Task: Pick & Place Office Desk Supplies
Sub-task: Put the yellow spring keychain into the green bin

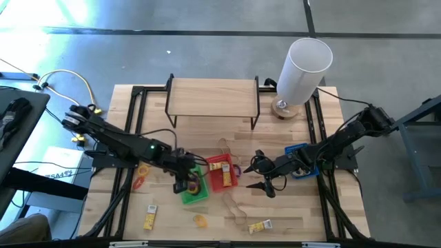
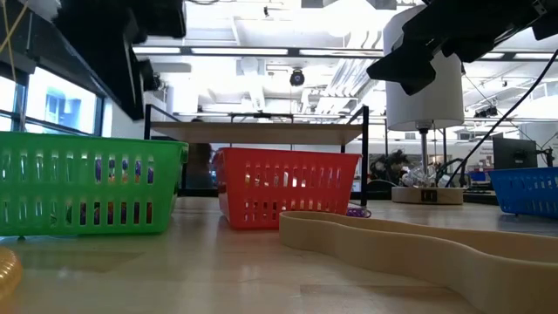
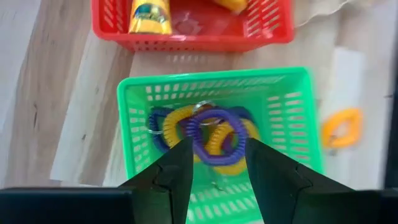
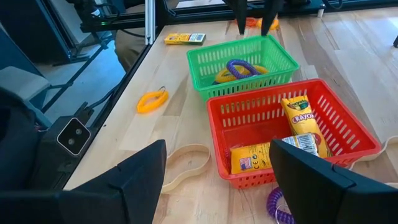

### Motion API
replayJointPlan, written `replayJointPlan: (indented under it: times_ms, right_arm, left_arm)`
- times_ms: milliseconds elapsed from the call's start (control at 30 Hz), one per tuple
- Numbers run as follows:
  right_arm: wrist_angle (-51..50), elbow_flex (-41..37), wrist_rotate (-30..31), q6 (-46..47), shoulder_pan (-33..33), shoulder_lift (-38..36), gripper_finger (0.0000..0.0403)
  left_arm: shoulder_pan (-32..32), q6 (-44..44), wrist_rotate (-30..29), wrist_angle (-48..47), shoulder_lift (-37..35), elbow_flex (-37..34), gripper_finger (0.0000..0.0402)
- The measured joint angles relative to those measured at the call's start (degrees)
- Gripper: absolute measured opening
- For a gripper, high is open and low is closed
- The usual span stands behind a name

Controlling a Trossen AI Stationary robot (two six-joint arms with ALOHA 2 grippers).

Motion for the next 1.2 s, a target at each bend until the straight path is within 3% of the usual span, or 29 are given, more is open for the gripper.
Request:
replayJointPlan:
  times_ms: [333, 733, 1033, 1200]
  right_arm:
    - [0.0, 0.0, 0.0, 0.0, 0.0, -0.02, 0.0275]
    - [-0.02, 0.0, -0.02, 0.1, 0.0, -0.02, 0.0275]
    - [-0.04, -0.02, -0.02, 0.18, 0.0, -0.02, 0.0275]
    - [-0.02, -0.02, -0.02, 0.2, 0.0, -0.02, 0.0275]
  left_arm:
    - [2.37, -5.9, 0.63, -7.83, -9.69, 0.07, 0.014]
    - [2.89, -7.19, 1.49, -8.27, -7.78, 0.02, 0.0143]
    - [2.89, -6.6, 1.87, -11.57, -7.54, 0.0, 0.0221]
    - [5.33, -5.71, 5.4, -19.69, -9.59, 0.0, 0.0234]
